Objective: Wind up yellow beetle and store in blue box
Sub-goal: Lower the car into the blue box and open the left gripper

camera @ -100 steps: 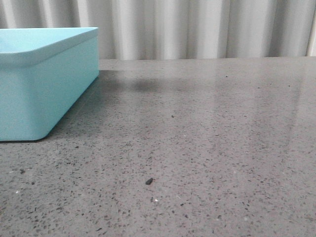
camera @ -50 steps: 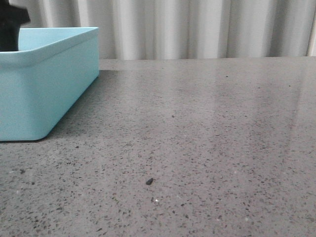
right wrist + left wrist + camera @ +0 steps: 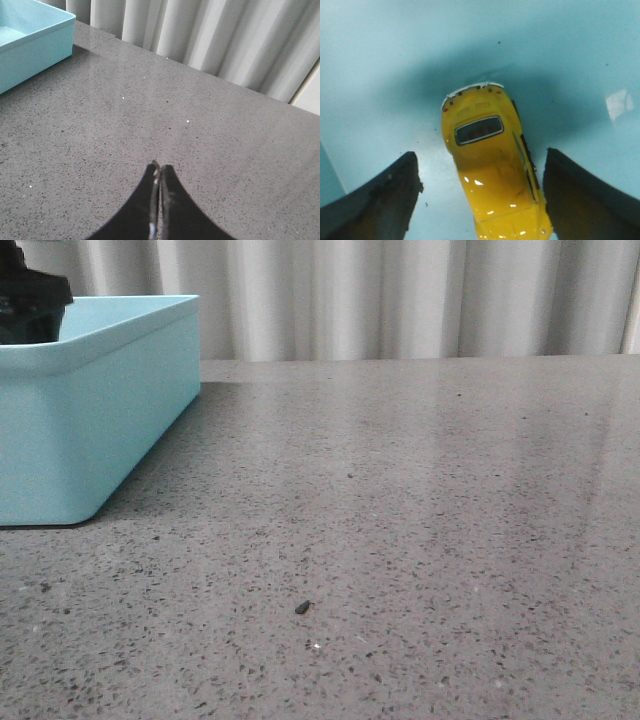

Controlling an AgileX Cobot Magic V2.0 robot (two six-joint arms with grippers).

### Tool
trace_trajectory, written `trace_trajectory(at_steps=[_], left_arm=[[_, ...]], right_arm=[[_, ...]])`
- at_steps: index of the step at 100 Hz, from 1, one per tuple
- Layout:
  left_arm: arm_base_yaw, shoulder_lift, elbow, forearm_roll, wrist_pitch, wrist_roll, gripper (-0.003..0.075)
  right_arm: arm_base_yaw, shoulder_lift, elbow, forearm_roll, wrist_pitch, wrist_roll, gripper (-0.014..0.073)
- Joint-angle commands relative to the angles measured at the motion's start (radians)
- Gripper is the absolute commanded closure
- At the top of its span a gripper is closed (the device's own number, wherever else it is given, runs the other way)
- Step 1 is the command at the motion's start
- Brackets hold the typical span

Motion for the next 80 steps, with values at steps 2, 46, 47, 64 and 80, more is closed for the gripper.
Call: trace_trajectory(at_steps=[2, 46, 47, 64, 80], left_arm=[[0.003, -0.116, -0.026, -0.035, -0.065, -0.043, 0.0427], [-0.090, -0.678, 0.245, -0.296, -0.322, 0.091, 0.0570], [-0.096, -0.705, 0.256, -0.296, -0.338, 0.094, 0.0570], [-0.130, -1.068, 0.606, -0.259, -0.579, 0.113, 0.0571], [-0.130, -1.420, 0.955, -0.162, -0.833, 0.113, 0.0611]], right_arm=[[0.001, 0.011, -0.022, 0.001, -0.064, -0.012, 0.0646], [0.001, -0.174, 0.121, -0.002, -0.178, -0.012, 0.0646], [0.001, -0.185, 0.126, -0.002, -0.184, -0.012, 0.0646], [0.001, -0.285, 0.206, -0.002, -0.225, -0.012, 0.0646], [0.001, -0.300, 0.238, -0.003, -0.239, -0.012, 0.0646]])
